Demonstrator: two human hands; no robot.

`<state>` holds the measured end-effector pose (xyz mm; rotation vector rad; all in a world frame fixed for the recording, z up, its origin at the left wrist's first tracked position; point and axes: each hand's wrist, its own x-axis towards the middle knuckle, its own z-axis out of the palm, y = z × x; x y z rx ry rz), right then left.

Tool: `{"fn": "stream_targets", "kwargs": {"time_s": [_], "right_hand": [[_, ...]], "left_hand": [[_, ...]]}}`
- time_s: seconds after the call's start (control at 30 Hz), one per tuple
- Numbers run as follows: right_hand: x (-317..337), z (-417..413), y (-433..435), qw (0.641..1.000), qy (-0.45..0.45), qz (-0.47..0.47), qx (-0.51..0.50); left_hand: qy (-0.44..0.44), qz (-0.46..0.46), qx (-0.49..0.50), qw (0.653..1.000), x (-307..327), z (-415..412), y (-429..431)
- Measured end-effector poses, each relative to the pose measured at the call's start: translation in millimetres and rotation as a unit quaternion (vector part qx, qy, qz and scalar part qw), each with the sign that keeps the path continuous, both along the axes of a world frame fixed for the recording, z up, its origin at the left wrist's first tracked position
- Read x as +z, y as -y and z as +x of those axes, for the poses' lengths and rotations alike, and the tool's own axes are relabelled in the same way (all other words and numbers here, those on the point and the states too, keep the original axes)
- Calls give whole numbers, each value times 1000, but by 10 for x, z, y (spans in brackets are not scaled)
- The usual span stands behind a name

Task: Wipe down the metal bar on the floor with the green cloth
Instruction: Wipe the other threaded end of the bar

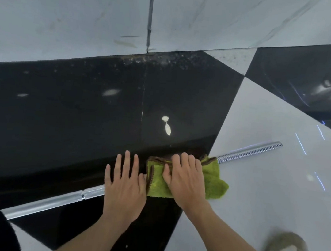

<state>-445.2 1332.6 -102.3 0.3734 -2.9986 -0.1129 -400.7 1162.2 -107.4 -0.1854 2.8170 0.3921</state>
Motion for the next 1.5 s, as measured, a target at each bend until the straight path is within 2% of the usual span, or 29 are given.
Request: {"fn": "stream_targets", "kwargs": {"time_s": [0.27, 0.4, 0.63, 0.87, 1.07, 1.2, 1.27, 1.5], "right_hand": [[-130, -408, -769, 991, -58, -38, 116], [-165, -628, -1084, 981, -50, -52, 179], [-169, -1033, -1616, 983, -45, -36, 174], [-107, -1532, -2251, 988, -37, -16, 149], [-93, -1514, -1890, 991, -65, -29, 115], [-63, -1306, -1293, 985, 1, -71, 159], [-80, -1282, -1156, 983, 4, -77, 166], [-123, -1552, -1645, 979, -1, -58, 198]], "left_hand": [[-24, -55, 30, 998, 7, -83, -45], [-44, -69, 44, 996, -3, -182, -161], [-75, -49, 0, 996, -11, -674, -903], [-71, -69, -14, 995, -97, -1081, -806], [-79, -75, -21, 994, -103, -1214, -797], [-88, -72, -14, 993, -122, -1212, -794], [-92, -68, -6, 993, -134, -1231, -778], [-108, -45, 13, 993, -131, -1365, -681]]}}
